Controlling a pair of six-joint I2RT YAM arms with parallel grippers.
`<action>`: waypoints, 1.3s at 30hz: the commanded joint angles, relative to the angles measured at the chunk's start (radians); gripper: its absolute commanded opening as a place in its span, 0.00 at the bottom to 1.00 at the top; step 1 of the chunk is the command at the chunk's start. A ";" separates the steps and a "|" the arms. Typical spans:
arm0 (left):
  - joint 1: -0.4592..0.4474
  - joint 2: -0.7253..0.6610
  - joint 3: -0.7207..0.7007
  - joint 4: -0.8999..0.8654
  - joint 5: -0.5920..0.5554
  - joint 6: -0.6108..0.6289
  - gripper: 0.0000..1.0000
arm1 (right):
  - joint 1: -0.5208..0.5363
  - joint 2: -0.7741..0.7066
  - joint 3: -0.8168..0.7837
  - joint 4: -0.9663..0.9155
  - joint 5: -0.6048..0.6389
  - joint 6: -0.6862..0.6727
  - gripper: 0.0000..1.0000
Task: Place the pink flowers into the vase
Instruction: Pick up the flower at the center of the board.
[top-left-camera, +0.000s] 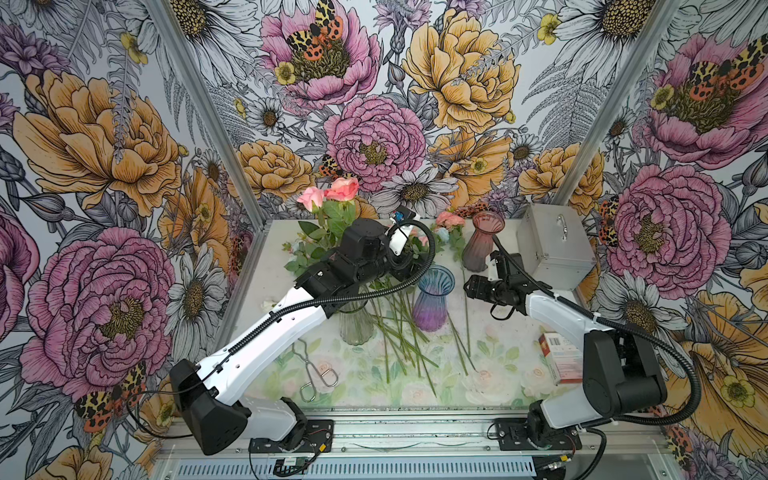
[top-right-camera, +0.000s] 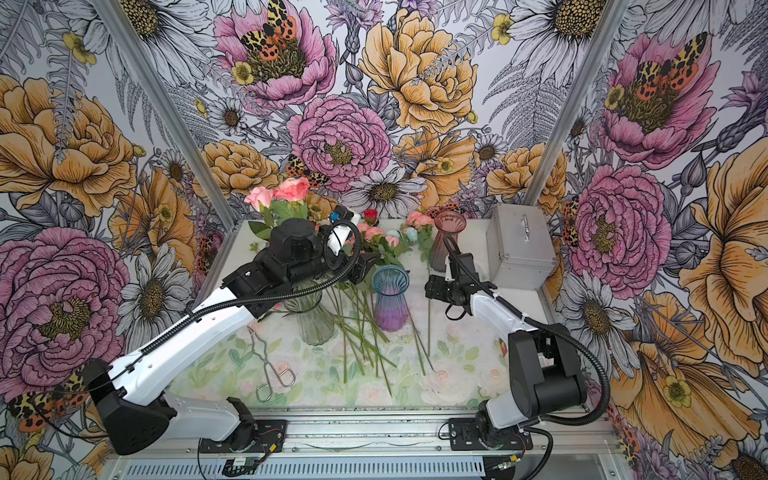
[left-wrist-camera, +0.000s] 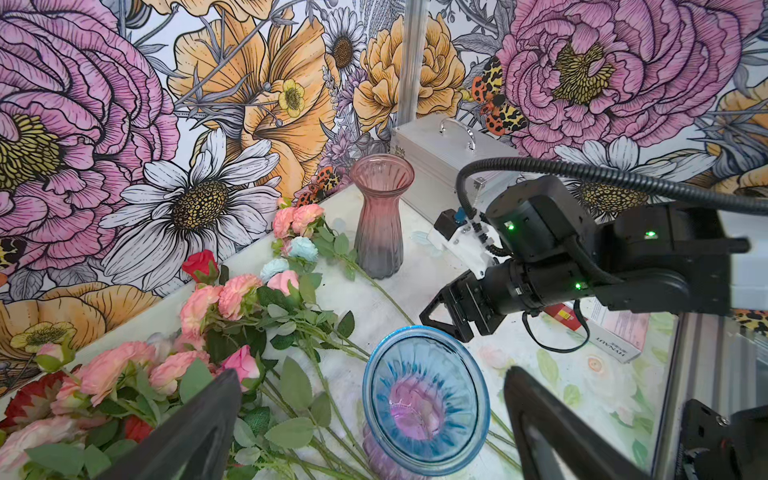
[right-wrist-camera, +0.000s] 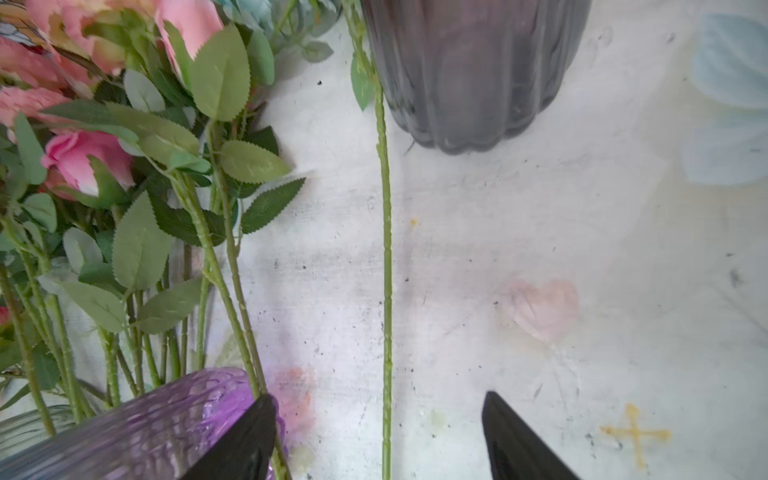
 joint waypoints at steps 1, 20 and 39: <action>-0.017 0.011 0.021 0.039 -0.050 -0.011 0.98 | -0.005 0.046 -0.009 0.095 -0.035 0.029 0.74; -0.022 0.077 0.061 0.044 -0.240 -0.002 0.99 | 0.048 0.265 0.038 0.200 0.039 0.044 0.43; 0.021 0.037 0.017 0.018 -0.173 -0.070 0.99 | 0.079 0.244 0.064 0.173 0.067 0.014 0.00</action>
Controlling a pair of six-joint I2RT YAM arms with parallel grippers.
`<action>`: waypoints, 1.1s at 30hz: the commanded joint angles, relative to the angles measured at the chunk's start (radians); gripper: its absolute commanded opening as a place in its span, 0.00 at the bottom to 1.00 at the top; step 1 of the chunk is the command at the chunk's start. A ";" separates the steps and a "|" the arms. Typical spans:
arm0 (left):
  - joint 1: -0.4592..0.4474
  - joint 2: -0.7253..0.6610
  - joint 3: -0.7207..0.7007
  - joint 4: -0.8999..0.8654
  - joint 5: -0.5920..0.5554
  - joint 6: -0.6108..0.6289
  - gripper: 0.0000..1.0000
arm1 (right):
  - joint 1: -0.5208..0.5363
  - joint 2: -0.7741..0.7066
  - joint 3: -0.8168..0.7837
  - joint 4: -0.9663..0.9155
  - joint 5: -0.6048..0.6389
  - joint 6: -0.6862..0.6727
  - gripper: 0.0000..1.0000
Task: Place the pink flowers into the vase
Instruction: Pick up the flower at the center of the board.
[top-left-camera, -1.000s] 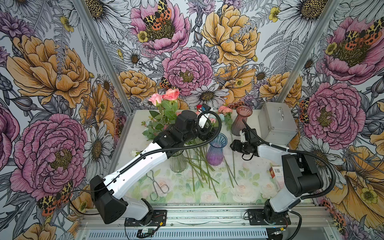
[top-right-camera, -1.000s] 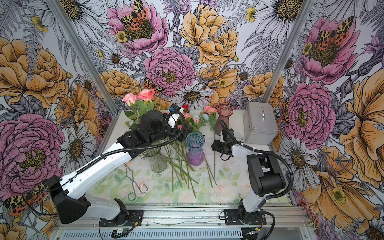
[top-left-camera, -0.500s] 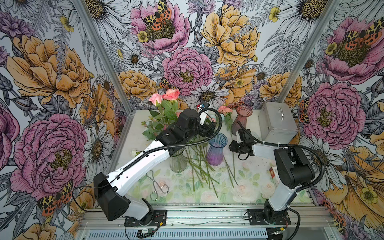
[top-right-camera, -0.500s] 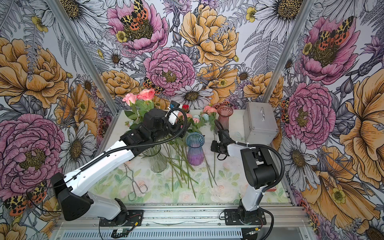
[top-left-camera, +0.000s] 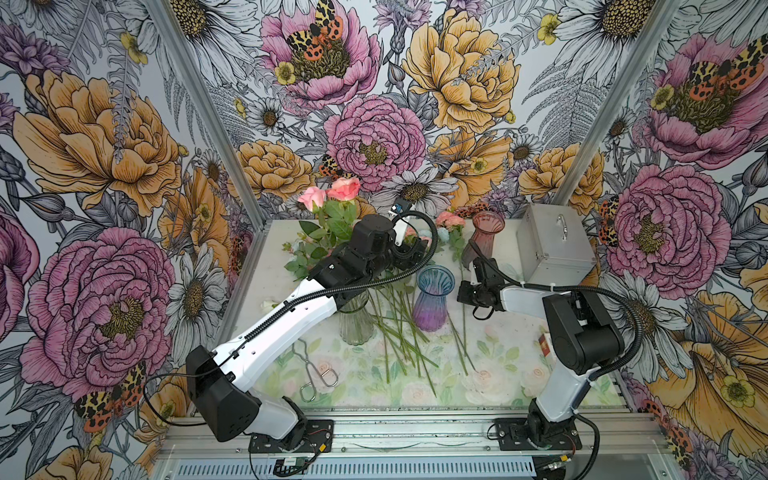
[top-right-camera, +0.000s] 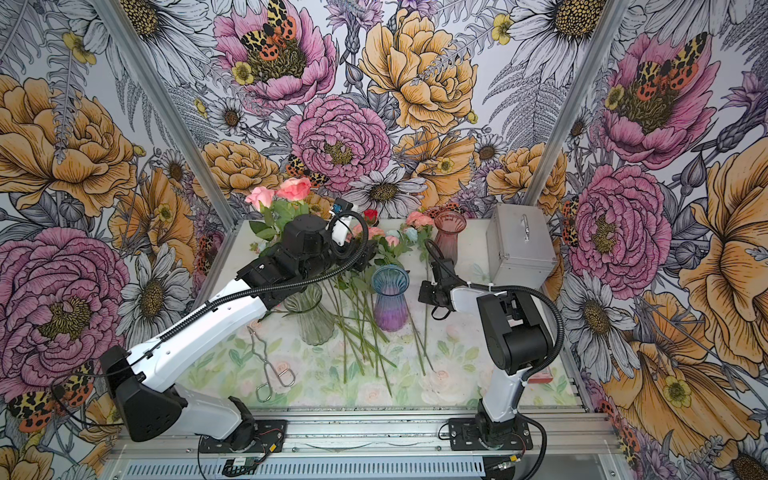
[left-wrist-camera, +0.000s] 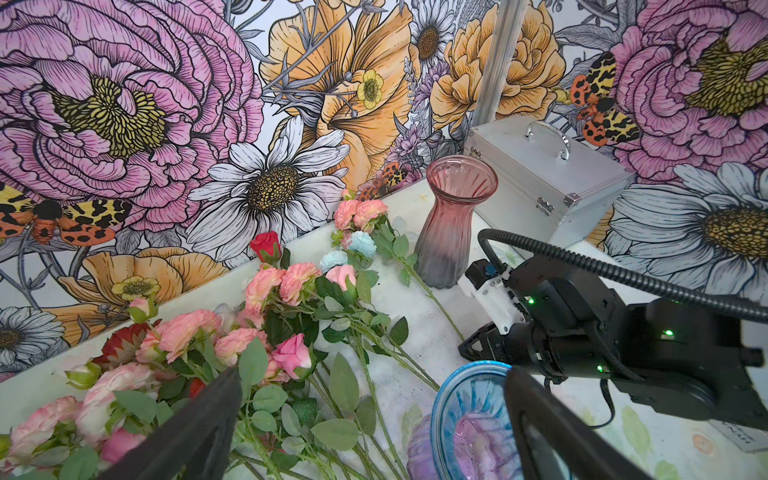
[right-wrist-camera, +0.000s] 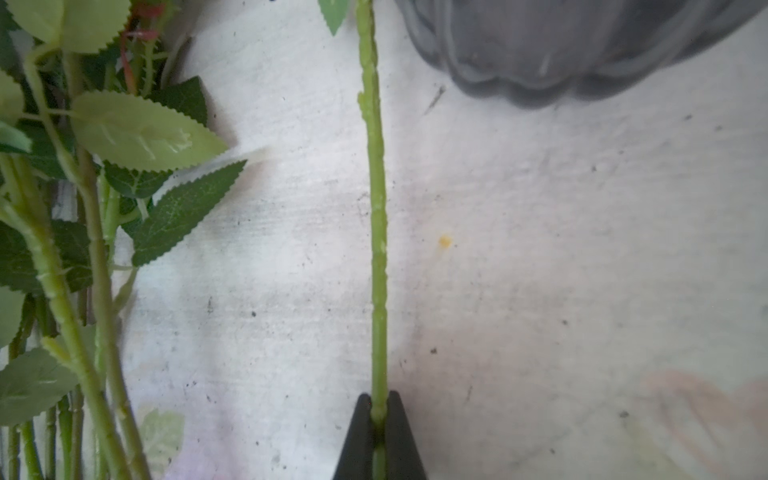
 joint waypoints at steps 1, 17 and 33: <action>0.009 -0.035 -0.024 -0.003 0.024 -0.028 0.99 | 0.010 -0.034 0.032 -0.035 0.013 -0.039 0.00; 0.058 -0.067 -0.037 -0.006 0.089 -0.088 0.99 | 0.035 -0.265 0.126 -0.195 0.041 -0.163 0.00; 0.077 -0.042 -0.007 -0.003 0.182 -0.121 0.99 | 0.088 -0.441 0.278 -0.325 0.102 -0.256 0.00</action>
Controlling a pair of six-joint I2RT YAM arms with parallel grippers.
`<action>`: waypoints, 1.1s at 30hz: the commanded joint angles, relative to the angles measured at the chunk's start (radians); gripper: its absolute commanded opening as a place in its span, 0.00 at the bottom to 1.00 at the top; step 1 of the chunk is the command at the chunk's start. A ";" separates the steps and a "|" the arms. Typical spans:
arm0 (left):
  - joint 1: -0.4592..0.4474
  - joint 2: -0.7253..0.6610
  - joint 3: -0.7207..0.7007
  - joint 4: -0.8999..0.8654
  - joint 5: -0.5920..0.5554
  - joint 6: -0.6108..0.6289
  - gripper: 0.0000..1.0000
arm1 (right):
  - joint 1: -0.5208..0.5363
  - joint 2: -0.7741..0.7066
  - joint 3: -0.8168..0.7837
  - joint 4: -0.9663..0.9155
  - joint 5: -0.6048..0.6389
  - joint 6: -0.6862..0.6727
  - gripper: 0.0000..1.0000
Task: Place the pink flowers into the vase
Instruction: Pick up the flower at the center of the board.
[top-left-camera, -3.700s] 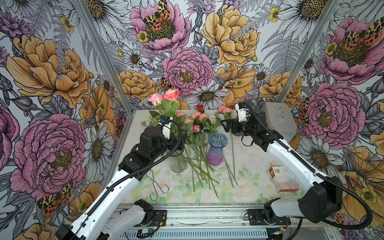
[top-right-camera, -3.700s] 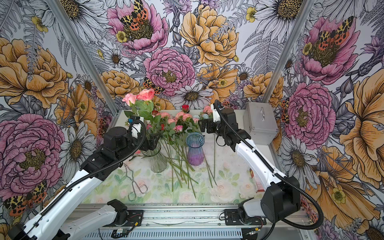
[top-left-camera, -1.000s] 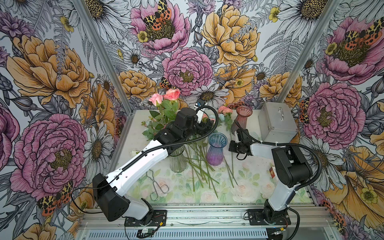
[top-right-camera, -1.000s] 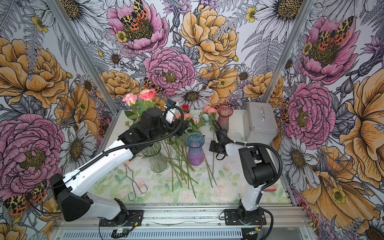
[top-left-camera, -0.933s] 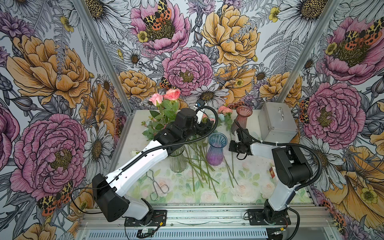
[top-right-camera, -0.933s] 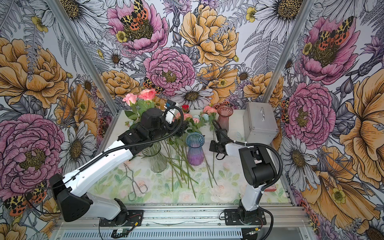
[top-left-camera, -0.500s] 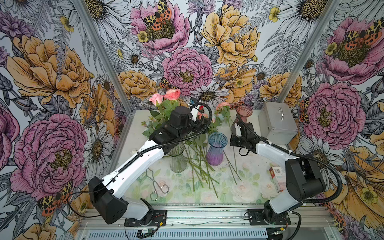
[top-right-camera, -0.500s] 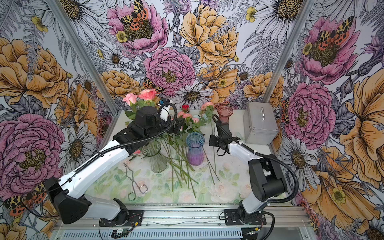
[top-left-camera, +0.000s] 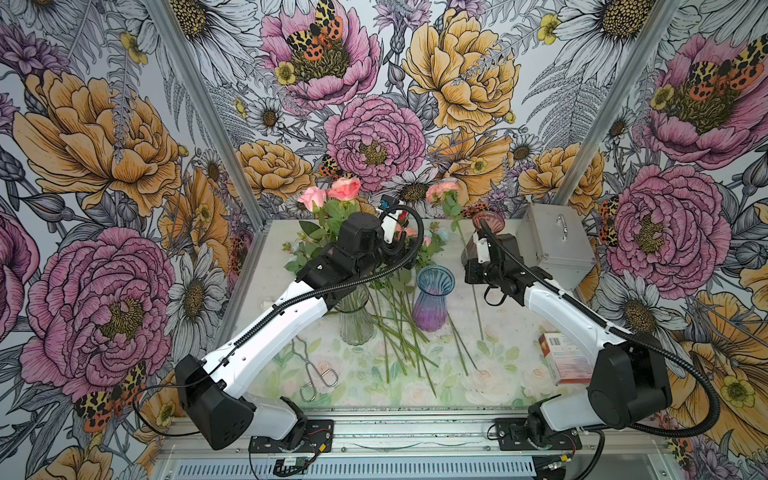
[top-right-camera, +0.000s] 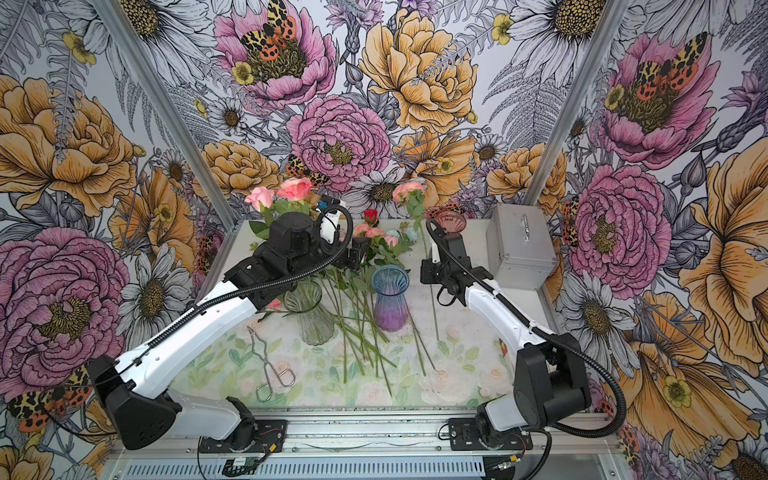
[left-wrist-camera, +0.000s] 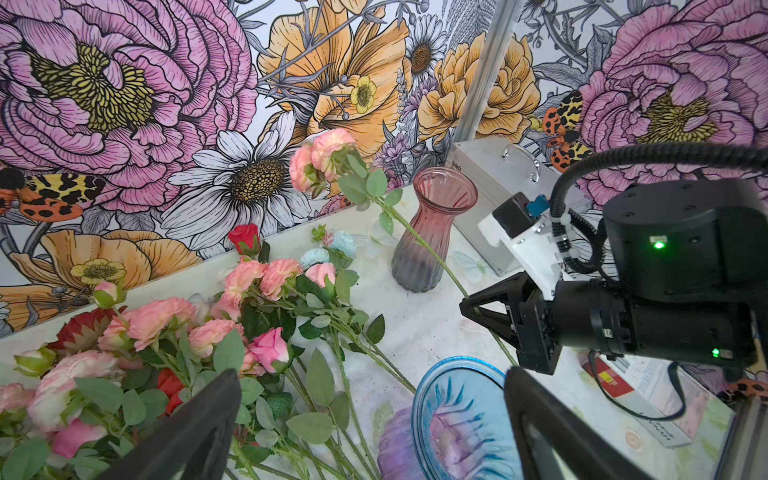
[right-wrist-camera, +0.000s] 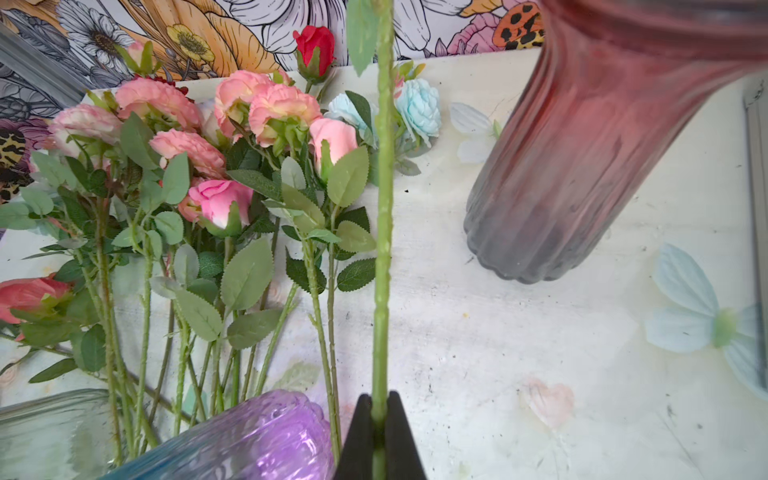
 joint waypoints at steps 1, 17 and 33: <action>0.023 0.011 0.025 0.001 0.079 -0.037 0.99 | 0.037 -0.099 0.105 -0.016 0.052 -0.056 0.00; 0.041 0.232 0.377 0.010 0.330 -0.130 0.96 | 0.157 -0.204 0.253 -0.048 0.047 -0.162 0.00; 0.049 0.317 0.400 0.169 0.409 -0.268 0.82 | 0.241 -0.152 0.347 -0.030 0.068 -0.177 0.00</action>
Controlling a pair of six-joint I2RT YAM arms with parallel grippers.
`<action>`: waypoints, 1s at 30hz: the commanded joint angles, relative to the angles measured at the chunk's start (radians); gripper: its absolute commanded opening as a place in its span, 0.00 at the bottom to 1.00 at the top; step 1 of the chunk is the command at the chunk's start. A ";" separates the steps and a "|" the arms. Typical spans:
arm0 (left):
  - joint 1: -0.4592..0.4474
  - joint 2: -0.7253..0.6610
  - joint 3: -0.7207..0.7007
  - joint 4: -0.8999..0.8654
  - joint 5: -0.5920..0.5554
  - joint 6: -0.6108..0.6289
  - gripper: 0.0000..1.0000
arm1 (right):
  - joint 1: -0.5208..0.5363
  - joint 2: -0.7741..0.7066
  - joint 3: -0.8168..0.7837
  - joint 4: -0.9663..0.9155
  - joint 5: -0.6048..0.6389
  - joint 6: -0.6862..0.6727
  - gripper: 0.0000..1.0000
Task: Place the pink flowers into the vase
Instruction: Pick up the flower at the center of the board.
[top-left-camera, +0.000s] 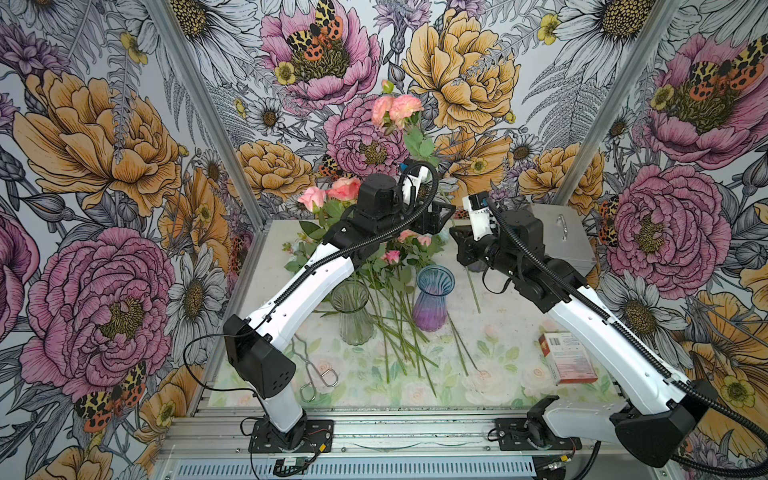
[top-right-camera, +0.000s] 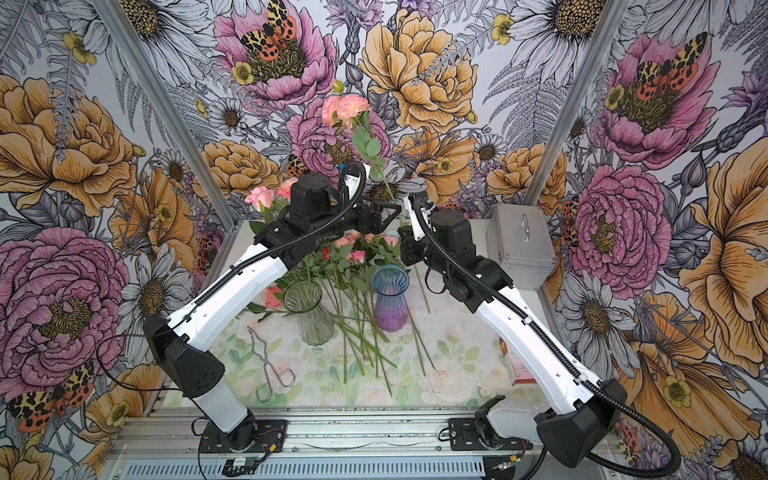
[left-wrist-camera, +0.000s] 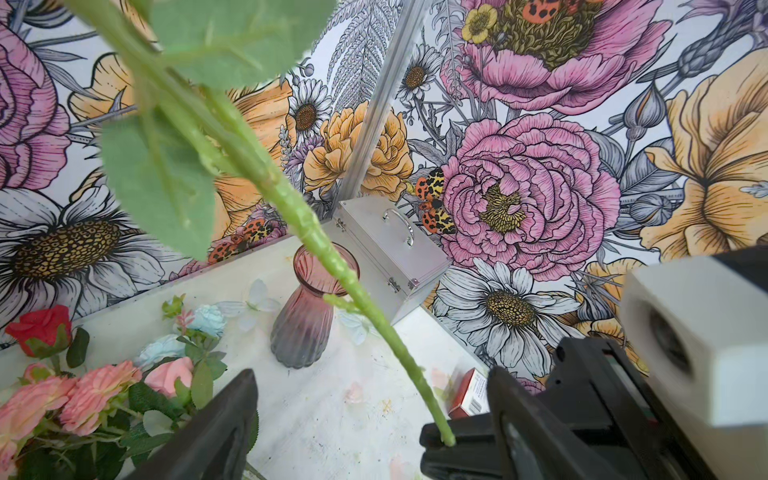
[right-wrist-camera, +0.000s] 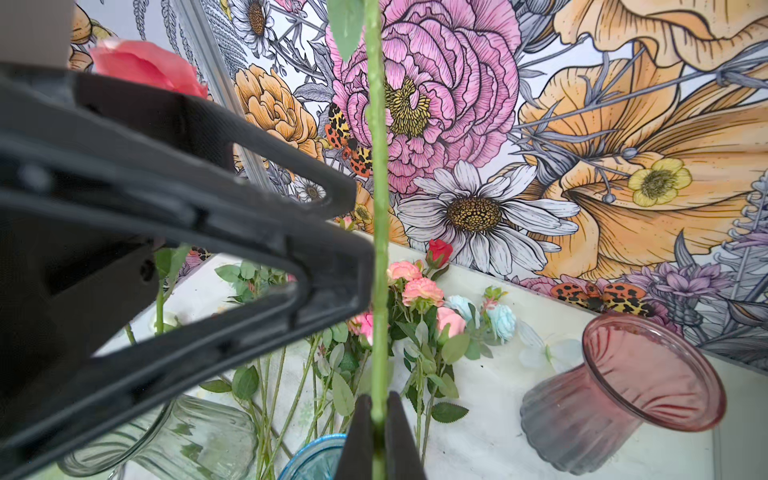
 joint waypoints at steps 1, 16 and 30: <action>0.015 -0.003 -0.021 0.124 0.051 -0.084 0.80 | 0.016 0.010 0.048 0.032 0.018 -0.014 0.00; 0.014 0.010 -0.066 0.259 0.082 -0.160 0.36 | 0.038 0.036 0.058 0.051 0.029 -0.020 0.00; 0.006 0.010 -0.053 0.208 0.065 -0.120 0.09 | 0.041 0.053 0.051 0.077 0.043 -0.006 0.00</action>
